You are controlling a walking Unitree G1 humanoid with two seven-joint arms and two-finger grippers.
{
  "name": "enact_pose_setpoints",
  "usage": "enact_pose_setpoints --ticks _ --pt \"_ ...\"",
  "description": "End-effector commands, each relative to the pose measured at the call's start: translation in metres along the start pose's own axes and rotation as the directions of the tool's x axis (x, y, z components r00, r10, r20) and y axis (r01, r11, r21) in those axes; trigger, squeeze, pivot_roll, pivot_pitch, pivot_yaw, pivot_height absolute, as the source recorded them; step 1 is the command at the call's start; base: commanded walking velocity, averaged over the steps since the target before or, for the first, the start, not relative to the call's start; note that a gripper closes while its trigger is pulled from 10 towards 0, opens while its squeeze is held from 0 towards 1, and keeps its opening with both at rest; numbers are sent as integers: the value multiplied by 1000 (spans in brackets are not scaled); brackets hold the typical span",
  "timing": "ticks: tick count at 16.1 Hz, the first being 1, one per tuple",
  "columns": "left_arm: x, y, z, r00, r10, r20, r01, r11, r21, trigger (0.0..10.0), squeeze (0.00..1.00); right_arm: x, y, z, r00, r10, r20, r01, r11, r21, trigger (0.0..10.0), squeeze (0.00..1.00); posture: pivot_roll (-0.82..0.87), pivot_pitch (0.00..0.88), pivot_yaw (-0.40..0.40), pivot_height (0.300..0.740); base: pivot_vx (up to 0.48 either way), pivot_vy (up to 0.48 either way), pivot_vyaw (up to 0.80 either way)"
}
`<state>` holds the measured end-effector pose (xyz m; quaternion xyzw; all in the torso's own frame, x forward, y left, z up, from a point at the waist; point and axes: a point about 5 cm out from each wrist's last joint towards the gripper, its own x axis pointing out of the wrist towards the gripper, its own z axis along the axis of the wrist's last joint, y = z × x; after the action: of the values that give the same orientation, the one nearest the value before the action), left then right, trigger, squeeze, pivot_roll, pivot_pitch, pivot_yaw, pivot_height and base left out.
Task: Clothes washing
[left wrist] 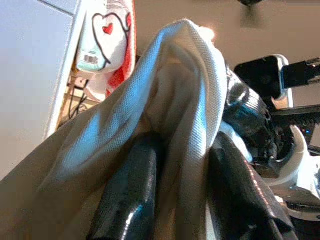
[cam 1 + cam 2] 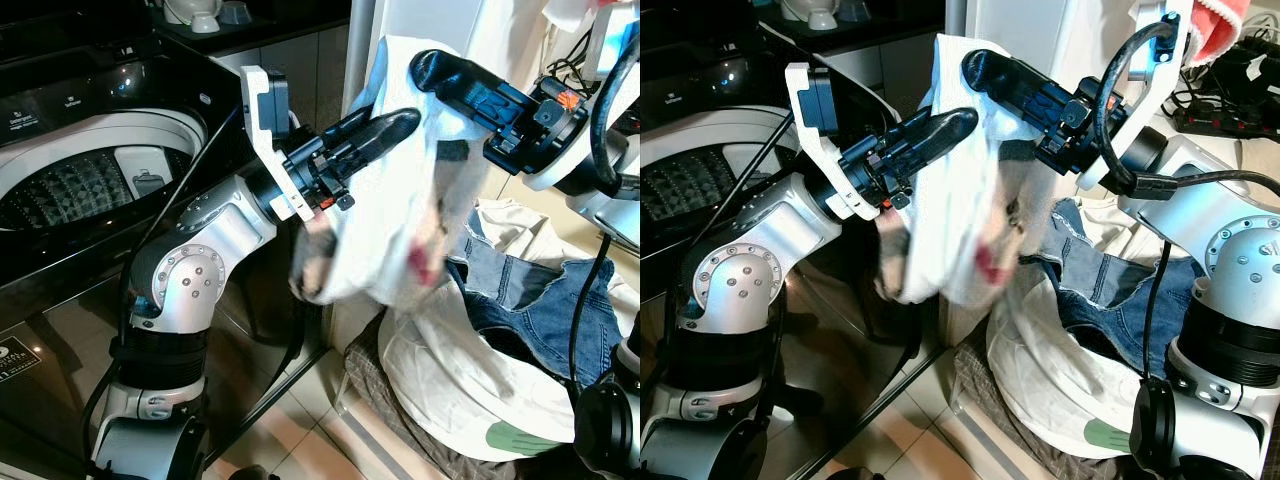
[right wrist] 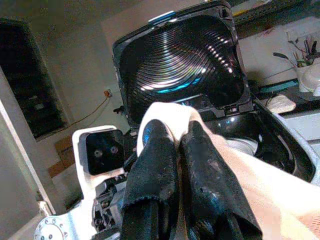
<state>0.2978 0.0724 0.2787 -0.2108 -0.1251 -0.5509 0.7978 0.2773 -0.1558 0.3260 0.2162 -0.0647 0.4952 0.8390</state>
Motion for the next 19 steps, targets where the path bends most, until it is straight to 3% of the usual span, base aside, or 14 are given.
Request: enact_pose_setpoints --ticks 1,10,11,12,13,14,16,17,18,19 --pt "2 2 5 1000 17 14 -18 999 35 0 0 0 6 4 1000 21 10 -21 999 -28 0 0 -36 0 -7 740 0 0 0" --pt "2 6 7 999 35 31 -36 998 50 0 0 0 4 4 1000 9 9 -9 999 -36 157 0 -37 0 -2 740 0 0 0" --pt "3 7 7 999 37 34 -39 998 52 0 0 0 4 4 1000 6 7 -6 999 -39 2549 0 -37 0 -2 740 0 0 0" --pt "3 8 8 998 45 41 -48 997 57 0 0 0 4 4 1000 -4 3 4 998 -56 9020 0 -37 0 -1 740 0 0 0" --pt "2 10 11 996 66 55 -70 995 64 0 0 0 3 4 1000 -1 7 2 999 -46 10000 176 -37 0 -2 740 0 0 0" --pt "2 14 14 993 94 73 -100 992 82 0 0 0 3 4 1000 7 13 -7 999 -32 10000 1000 -37 0 -2 740 0 0 0" --pt "-4 27 33 975 174 138 -195 969 153 0 0 -2 1 4 1000 -11 6 12 999 -38 10000 1000 -39 0 -1 740 0 0 0" --pt "-11 37 51 965 207 159 -241 940 241 0 0 -2 -2 2 998 -58 -8 58 996 -66 10000 27 -38 0 -2 740 0 0 0" --pt "-16 44 67 957 232 175 -277 911 306 0 0 -3 -4 1 997 -79 -14 78 994 -78 10000 0 -34 0 -2 740 0 0 0" --pt "-24 55 91 937 292 193 -348 837 424 0 0 -3 -5 0 996 -88 -23 86 992 -88 10000 0 -33 0 -2 740 0 0 0"
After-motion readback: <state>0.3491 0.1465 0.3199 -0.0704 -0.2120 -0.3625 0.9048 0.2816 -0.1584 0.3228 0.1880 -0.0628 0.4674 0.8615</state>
